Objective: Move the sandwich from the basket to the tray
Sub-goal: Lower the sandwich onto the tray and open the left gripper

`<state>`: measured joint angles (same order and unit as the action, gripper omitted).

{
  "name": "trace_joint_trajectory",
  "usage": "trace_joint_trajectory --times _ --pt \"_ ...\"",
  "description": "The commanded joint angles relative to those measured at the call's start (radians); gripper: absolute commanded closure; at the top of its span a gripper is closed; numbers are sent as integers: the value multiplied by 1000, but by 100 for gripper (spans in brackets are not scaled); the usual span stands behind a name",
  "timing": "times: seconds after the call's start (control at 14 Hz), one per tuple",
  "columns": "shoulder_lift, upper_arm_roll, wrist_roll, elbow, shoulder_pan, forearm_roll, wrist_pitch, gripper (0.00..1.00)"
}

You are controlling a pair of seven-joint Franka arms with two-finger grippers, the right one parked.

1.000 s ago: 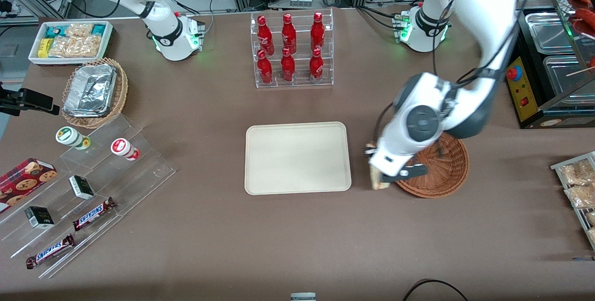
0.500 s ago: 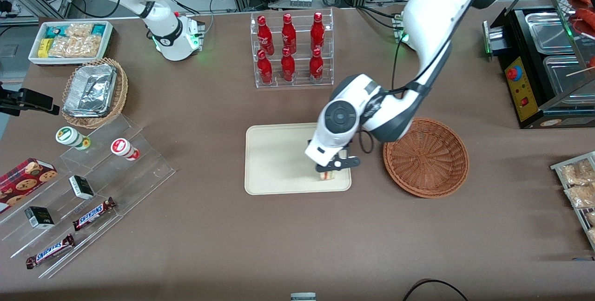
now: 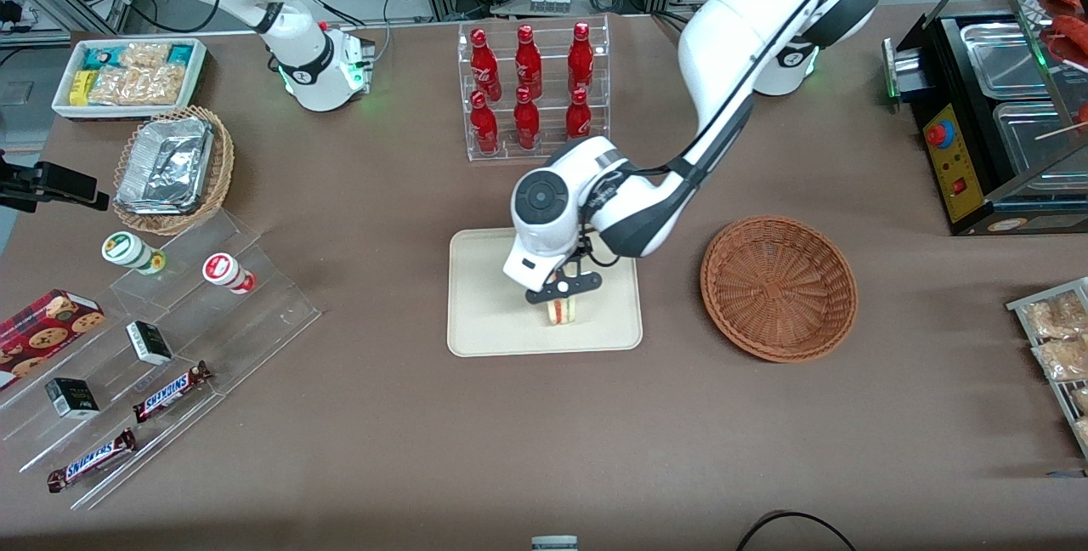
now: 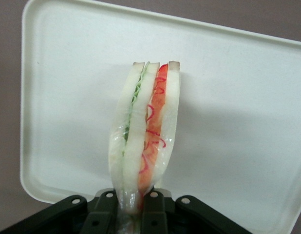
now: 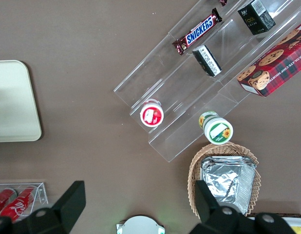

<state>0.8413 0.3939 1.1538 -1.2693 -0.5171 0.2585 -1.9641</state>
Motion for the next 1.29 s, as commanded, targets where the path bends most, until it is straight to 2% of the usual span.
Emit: trace_joint_trajectory --times 0.0,0.43,0.5,0.57,0.64,1.21 --pt "61 -23 59 96 -41 25 13 100" --pt "94 -38 109 100 -63 22 -13 100" --pt "94 -38 109 100 -63 22 -13 88" --pt "94 -38 109 100 -63 21 -13 31" --pt "94 -38 104 99 -63 22 -13 0" --pt "-10 -35 80 100 -35 7 88 0"
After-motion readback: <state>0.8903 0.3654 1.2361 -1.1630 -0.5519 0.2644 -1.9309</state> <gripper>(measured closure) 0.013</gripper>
